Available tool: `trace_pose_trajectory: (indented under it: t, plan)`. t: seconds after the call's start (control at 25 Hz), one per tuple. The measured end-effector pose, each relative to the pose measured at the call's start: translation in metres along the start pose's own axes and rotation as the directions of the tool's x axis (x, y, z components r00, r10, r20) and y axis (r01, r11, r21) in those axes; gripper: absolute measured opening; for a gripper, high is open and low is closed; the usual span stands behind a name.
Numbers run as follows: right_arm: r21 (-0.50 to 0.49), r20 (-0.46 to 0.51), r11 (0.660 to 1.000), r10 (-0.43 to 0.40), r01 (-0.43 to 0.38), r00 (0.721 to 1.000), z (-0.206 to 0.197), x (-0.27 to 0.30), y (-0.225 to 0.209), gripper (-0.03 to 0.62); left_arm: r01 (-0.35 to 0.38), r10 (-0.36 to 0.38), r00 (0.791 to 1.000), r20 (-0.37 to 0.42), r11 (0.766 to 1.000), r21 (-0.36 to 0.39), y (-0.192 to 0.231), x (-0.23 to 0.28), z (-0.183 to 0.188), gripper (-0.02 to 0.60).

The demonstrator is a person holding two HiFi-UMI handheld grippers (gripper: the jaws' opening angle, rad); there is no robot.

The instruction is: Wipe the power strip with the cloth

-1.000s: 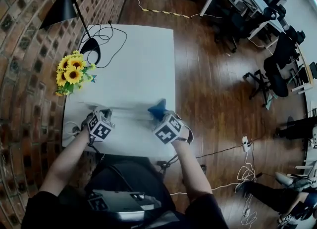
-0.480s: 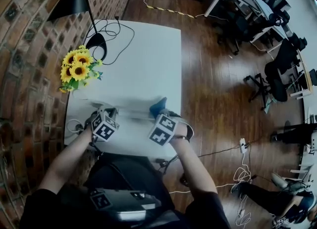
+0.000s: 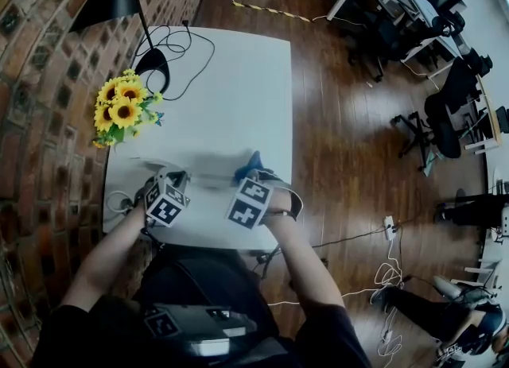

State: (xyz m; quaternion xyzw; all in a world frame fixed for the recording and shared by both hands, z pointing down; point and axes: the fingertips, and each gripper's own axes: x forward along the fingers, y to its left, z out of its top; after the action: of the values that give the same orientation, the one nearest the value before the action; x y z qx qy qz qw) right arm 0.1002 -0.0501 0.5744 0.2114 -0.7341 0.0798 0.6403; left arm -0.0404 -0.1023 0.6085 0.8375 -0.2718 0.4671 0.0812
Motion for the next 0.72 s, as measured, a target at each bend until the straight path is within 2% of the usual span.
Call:
trace_pose_trajectory:
  t: [0.24, 0.4, 0.72]
  plan:
    - [0.001, 0.030, 0.999, 0.033, -0.033, 0.999, 0.016, 0.004, 0.003, 0.057, 0.026, -0.026, 1.000, -0.011, 1.000, 0.016, -0.001, 0.001, -0.001, 0.005]
    - [-0.037, 0.020, 0.998, 0.049, -0.048, 0.999, 0.024, 0.004, 0.006, 0.057, 0.037, -0.037, 0.999, -0.019, 0.999, 0.016, -0.002, 0.000, -0.002, 0.005]
    - [-0.111, 0.057, 0.993, 0.035, -0.028, 0.998, 0.051, 0.005, 0.013, 0.057, 0.034, -0.034, 0.999, -0.016, 0.999, -0.002, -0.002, -0.002, 0.001, 0.005]
